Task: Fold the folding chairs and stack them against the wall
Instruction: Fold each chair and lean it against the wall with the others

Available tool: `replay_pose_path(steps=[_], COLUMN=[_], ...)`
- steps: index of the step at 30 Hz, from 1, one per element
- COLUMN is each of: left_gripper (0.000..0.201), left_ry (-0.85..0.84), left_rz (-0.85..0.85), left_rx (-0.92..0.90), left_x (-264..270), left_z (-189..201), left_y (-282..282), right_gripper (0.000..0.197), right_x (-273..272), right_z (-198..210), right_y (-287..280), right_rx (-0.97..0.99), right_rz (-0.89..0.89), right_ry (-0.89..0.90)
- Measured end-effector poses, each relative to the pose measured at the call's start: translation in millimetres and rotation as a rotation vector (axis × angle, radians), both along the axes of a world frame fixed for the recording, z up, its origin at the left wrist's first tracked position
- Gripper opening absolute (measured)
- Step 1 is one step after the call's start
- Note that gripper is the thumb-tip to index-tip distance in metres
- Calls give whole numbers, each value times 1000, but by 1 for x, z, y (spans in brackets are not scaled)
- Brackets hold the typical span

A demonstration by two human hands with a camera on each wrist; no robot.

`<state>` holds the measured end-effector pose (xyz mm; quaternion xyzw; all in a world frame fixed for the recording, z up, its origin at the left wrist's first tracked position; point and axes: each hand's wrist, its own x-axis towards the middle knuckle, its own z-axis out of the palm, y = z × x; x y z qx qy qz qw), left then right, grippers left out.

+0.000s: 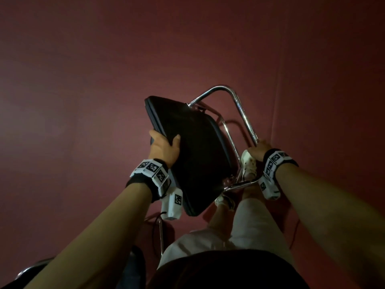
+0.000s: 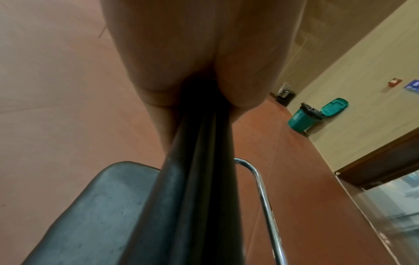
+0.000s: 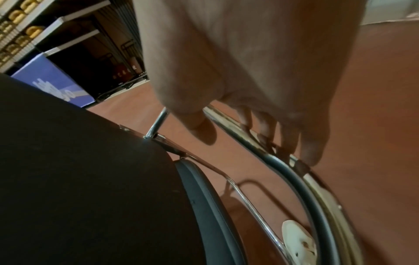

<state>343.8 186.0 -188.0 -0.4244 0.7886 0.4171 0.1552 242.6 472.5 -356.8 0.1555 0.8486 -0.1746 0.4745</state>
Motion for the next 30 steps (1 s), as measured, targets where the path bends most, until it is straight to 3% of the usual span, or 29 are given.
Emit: replay_pose_path(steps=[4,9,14,18,24,28,30], left_gripper=[50,69,70,57,50,42,44], left_ry=[28,7,24,8,-89,-46,-23], left_rz=[154,261,275,394,366,216,139], left_rx=[92,121,165,368,363,206,131], left_x=[11,23,20,28,28,1,-6], left_z=[-8,-5,2,-1,2,11,13], left_y=[-12,-31,-24,-10,9,19,27], right_gripper=[75,62,71,66,80,103,89], right_x=[-2,-7,-4,21,43,40,44], right_z=[-1,-6,10,14,48,69,103], right_y=[-2,-9,-6,11,40,23,9], right_rx=[22,45,30,-55,-136,-196,-225], right_rz=[-11,-28,21,128,11,20,64], right_ry=[9,70,50,-29,-26,15,16])
